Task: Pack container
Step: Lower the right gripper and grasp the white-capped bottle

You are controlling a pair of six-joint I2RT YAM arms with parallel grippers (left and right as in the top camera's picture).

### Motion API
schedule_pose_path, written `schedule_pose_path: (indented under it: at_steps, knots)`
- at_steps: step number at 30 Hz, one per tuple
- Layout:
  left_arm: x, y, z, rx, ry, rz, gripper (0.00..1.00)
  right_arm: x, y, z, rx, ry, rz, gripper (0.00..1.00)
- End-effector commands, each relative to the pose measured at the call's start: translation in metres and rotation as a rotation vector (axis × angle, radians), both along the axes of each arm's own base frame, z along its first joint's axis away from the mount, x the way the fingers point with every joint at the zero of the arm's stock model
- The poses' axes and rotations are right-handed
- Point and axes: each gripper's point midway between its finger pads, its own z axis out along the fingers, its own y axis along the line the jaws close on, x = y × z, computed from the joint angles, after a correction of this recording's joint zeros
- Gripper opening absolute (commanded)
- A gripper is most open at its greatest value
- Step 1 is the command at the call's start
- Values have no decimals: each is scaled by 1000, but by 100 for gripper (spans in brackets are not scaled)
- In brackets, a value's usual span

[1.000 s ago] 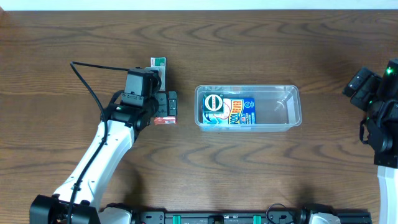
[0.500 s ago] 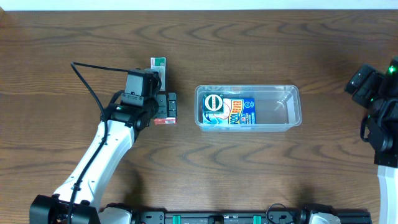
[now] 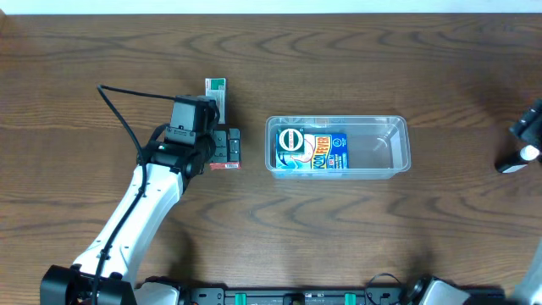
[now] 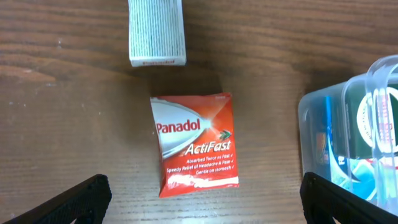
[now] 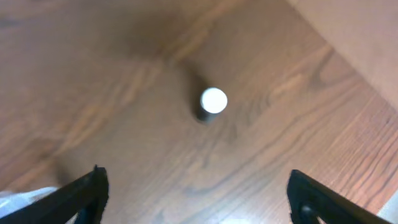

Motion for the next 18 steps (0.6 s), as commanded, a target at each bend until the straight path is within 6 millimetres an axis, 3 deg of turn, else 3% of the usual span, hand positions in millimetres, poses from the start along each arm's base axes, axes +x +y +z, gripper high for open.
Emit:
schedule_pose_path:
  at_steps: [1, 3, 10, 13, 18]
  knots:
    - [0, -3, 4, -9, 5, -15, 98, 10, -18, -18, 64, 2, -22, 84]
    - [-4, -2, 2, -5, 22, -15, 98, 16, -32, -30, 63, 18, -29, 80]
    - [-12, 0, -4, 4, 62, -15, 98, 34, -60, -51, 10, 50, 8, 85]
    - [-15, 1, -7, 6, 69, -15, 98, 28, -67, -59, 18, 67, -72, 87]
    - [-16, 1, -10, 7, 75, -15, 98, 18, -73, -76, 94, 71, -195, 81]
